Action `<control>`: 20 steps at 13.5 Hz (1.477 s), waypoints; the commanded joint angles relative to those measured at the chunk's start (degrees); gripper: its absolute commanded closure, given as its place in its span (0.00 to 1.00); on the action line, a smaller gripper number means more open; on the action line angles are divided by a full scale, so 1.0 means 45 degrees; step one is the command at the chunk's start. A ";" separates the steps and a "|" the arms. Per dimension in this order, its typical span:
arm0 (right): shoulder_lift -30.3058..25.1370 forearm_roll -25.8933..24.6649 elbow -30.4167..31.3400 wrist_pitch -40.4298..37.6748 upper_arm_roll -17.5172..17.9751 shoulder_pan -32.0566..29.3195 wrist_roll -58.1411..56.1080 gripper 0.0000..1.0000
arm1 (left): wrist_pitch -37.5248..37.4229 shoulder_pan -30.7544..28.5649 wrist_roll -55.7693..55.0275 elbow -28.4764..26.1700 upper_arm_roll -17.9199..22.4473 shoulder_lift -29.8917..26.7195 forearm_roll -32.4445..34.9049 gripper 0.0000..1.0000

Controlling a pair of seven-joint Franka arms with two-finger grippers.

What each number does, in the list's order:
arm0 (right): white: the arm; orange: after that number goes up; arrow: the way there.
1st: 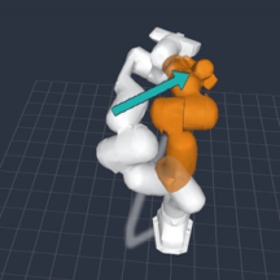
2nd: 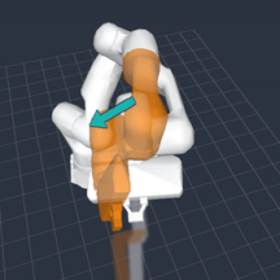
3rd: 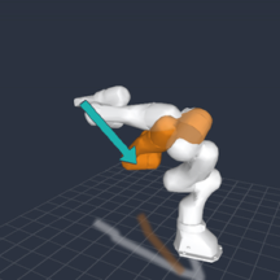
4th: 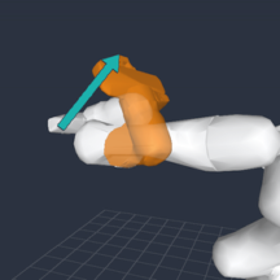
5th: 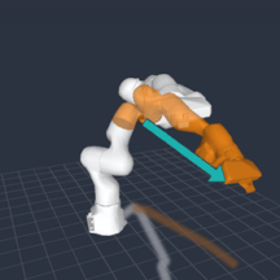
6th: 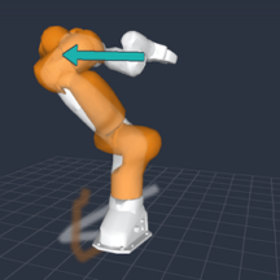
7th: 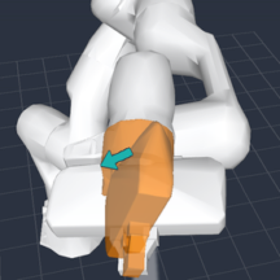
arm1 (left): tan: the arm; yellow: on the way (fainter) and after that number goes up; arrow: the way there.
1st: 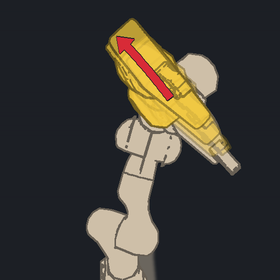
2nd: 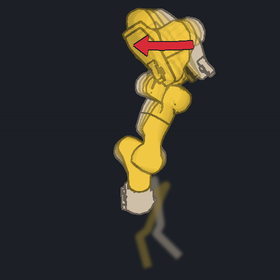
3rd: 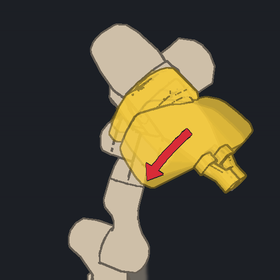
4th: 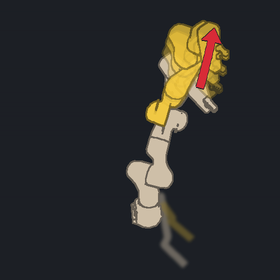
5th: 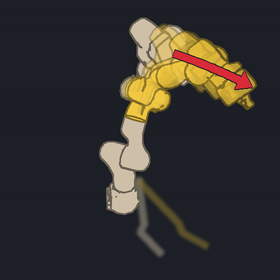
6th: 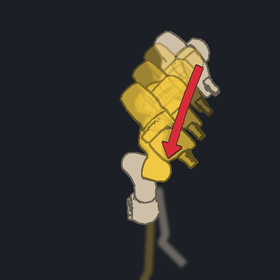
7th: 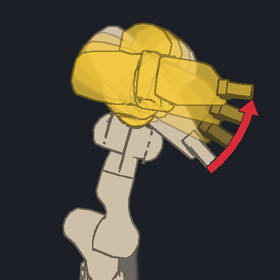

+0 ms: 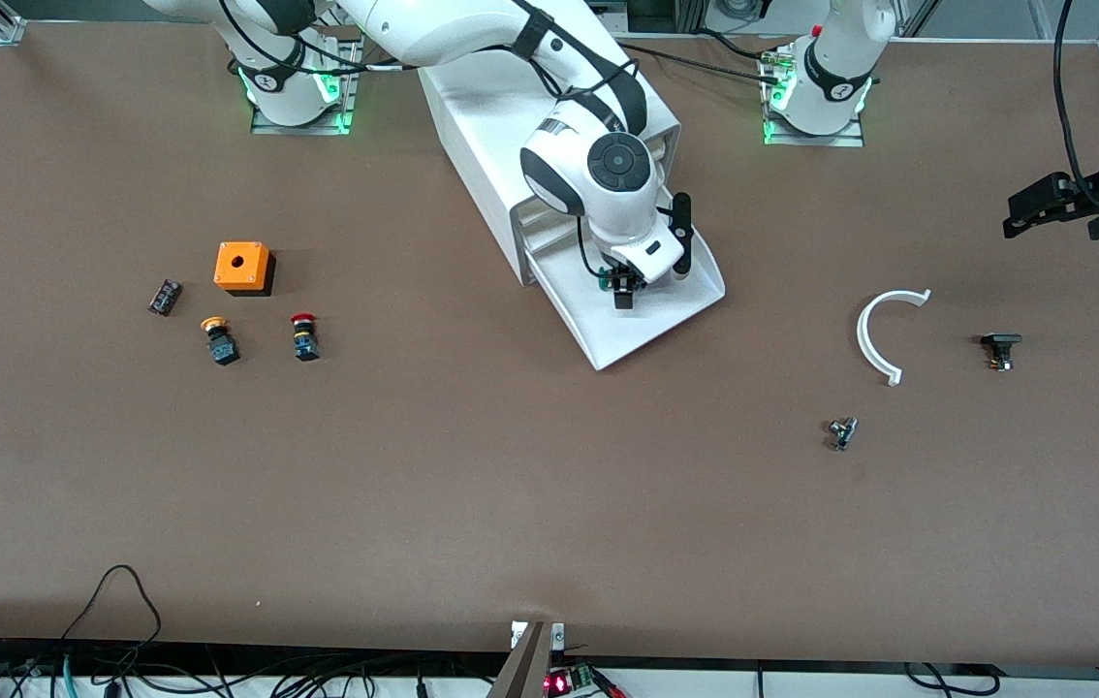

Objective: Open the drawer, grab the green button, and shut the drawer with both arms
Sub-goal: 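Lower the right gripper into the drawer and grasp the green button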

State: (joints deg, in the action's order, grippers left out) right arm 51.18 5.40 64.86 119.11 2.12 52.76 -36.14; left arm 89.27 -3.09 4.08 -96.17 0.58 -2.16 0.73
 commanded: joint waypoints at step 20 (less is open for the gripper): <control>-0.2441 -0.0009 0.0016 -0.0727 -0.1116 -0.0044 -0.0933 0.72 | 0.2502 0.0160 -0.2343 -0.0501 -0.0984 0.1454 -0.0474 0.00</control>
State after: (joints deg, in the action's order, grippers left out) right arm 45.30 5.41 61.86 117.87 -2.82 54.22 -39.53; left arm 97.08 -2.64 -0.69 -96.90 -1.47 2.56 -0.53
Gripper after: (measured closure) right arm 0.568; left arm 0.000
